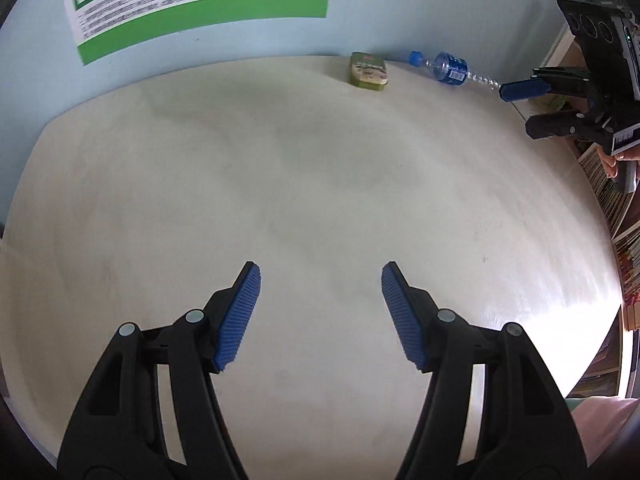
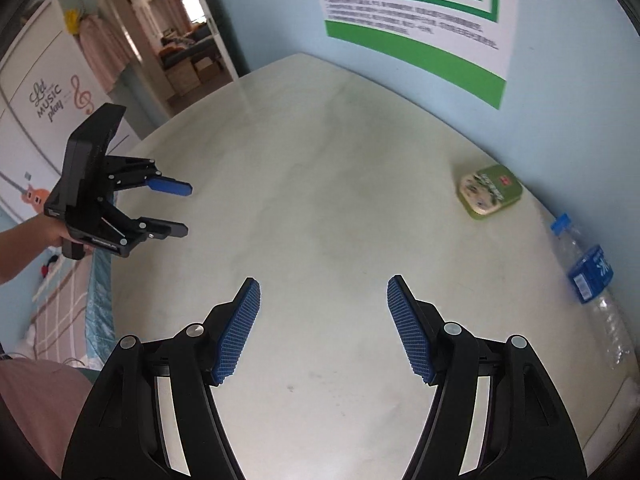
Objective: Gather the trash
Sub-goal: 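Return both grippers to the table toward the green tin and water bottle, then grasp the green tin with the left gripper while the right grasps the blue-label water bottle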
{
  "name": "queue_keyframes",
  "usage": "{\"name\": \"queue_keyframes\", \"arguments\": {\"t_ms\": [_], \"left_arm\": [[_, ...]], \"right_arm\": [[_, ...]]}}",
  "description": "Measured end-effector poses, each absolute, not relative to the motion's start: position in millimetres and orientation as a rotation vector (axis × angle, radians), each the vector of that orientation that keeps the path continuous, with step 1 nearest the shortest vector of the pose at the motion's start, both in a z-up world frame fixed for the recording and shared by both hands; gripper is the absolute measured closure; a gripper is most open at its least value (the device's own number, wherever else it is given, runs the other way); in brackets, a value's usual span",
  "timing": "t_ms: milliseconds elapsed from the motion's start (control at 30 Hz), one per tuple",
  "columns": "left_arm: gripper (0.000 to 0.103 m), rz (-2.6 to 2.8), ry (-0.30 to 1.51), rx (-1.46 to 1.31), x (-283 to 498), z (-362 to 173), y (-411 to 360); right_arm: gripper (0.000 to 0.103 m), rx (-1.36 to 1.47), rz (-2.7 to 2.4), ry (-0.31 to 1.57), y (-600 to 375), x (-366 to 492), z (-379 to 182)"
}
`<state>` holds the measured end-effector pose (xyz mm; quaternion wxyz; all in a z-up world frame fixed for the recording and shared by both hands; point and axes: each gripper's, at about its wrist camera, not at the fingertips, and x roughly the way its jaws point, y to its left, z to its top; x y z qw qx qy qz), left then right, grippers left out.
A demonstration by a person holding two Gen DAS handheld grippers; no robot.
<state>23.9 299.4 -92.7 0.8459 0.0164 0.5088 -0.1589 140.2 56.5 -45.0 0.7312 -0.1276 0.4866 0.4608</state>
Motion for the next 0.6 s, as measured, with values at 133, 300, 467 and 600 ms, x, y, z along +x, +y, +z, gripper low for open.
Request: {"name": "queue_keyframes", "arguments": {"t_ms": [133, 300, 467, 600], "left_arm": [[0.040, -0.392, 1.069, 0.087, 62, -91, 260], [0.040, -0.437, 1.067, 0.144, 105, -90, 217], [0.027, -0.426, 1.052, 0.194, 146, -92, 189], [0.025, -0.426, 1.047, 0.206, 178, -95, 177]], "right_arm": [[0.036, -0.257, 0.965, 1.064, 13, 159, -47], [0.036, -0.252, 0.903, 1.062, -22, 184, -55], [0.032, -0.298, 0.835, 1.056, -47, 212, -63], [0.028, -0.336, 0.783, 1.043, -63, 237, -68]]}}
